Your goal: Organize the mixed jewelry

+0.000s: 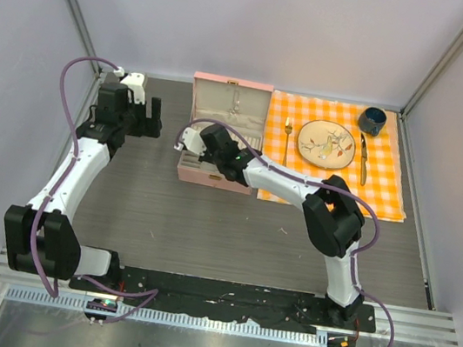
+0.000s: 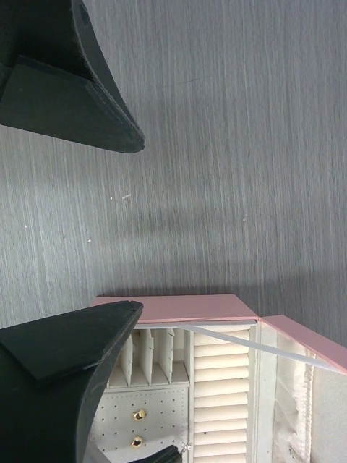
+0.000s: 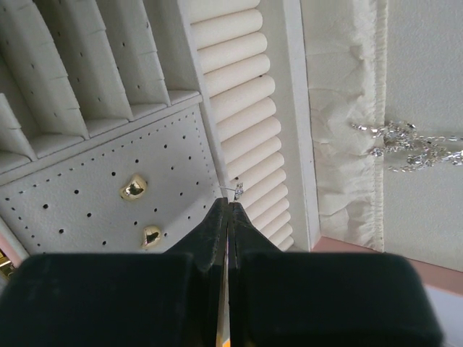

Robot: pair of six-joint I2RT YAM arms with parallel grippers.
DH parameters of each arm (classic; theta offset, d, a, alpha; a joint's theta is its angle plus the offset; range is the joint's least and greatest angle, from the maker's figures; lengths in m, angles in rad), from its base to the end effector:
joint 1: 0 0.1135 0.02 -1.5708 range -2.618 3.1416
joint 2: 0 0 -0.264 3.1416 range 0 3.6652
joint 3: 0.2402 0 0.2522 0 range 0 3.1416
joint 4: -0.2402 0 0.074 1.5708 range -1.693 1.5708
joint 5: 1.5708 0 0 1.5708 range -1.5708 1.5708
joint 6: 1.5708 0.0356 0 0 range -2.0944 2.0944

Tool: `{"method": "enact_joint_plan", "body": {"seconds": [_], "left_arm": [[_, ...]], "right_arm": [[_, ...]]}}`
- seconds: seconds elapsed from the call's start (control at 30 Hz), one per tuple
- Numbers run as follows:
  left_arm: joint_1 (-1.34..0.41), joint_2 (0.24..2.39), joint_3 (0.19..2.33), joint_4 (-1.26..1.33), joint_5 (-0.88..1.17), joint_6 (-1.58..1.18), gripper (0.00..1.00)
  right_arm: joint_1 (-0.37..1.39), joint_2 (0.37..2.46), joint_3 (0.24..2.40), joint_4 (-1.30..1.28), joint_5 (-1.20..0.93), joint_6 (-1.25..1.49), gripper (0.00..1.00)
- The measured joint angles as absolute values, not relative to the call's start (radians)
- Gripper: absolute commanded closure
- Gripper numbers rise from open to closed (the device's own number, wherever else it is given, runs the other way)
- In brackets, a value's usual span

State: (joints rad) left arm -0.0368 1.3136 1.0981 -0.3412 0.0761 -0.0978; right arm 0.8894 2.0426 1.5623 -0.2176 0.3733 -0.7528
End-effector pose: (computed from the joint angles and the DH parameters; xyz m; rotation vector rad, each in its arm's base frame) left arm 0.2976 -0.0137 0.3172 -0.0199 2.1298 -0.1604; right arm 0.3043 0.3546 0.2198 -1.4956 1.6604 -0.3486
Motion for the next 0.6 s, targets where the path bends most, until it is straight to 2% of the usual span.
{"method": "enact_joint_plan", "body": {"seconds": [0.6], "left_arm": [[-0.030, 1.314, 1.098, -0.341, 0.081, -0.098, 0.12]], "right_arm": [[0.889, 2.043, 1.575, -0.217, 0.373, -0.742, 0.99]]}}
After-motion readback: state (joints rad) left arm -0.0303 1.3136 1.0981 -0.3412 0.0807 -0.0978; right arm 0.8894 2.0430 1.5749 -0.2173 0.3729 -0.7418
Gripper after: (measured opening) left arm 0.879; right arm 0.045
